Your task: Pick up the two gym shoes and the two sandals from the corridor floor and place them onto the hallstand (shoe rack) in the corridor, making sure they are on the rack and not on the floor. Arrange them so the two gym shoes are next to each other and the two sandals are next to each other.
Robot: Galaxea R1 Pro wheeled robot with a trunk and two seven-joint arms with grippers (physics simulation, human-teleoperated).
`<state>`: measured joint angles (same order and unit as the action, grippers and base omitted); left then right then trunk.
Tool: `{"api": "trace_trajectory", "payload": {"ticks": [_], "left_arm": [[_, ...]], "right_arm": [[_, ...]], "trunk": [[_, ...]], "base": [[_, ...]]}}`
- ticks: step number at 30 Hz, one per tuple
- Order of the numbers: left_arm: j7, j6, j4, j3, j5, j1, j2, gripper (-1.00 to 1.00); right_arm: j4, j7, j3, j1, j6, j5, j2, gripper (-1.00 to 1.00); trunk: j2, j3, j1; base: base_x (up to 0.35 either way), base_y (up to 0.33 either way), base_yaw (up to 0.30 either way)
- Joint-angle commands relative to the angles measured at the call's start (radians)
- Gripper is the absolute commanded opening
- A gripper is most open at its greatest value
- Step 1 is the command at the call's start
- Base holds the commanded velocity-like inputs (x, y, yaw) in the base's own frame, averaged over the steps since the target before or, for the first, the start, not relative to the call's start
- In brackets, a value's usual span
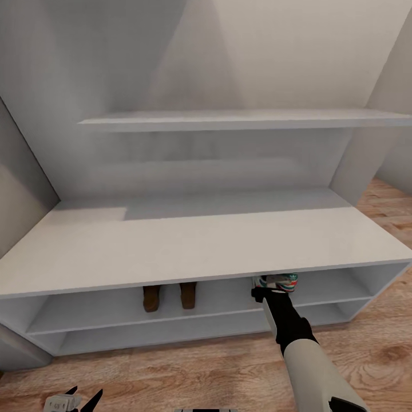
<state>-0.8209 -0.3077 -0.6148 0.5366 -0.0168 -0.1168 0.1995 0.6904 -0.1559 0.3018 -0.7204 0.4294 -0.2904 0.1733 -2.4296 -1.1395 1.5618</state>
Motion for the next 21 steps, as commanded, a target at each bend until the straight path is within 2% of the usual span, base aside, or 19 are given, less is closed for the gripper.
{"api": "trace_trajectory", "payload": {"ticks": [1, 9, 21], "left_arm": [[-0.006, -0.002, 0.001, 0.003, -0.002, -0.001, 0.000, 1.00], [-0.006, -0.002, 0.001, 0.003, -0.002, -0.001, 0.000, 1.00], [-0.006, -0.002, 0.001, 0.003, -0.002, 0.000, 0.000, 1.00]], "right_arm": [[0.002, 0.001, 0.003, -0.001, 0.005, -0.006, 0.001, 1.00], [0.002, 0.001, 0.003, -0.001, 0.006, -0.006, 0.001, 1.00], [0.002, 0.001, 0.002, -0.001, 0.006, -0.006, 0.001, 1.00]], "trunk": [[0.000, -0.001, 0.000], [0.000, -0.001, 0.000], [0.000, -0.001, 0.000]], "base": [[0.000, 0.000, 0.000], [-0.032, 0.000, 0.000], [-0.305, 0.000, 0.000]]}}
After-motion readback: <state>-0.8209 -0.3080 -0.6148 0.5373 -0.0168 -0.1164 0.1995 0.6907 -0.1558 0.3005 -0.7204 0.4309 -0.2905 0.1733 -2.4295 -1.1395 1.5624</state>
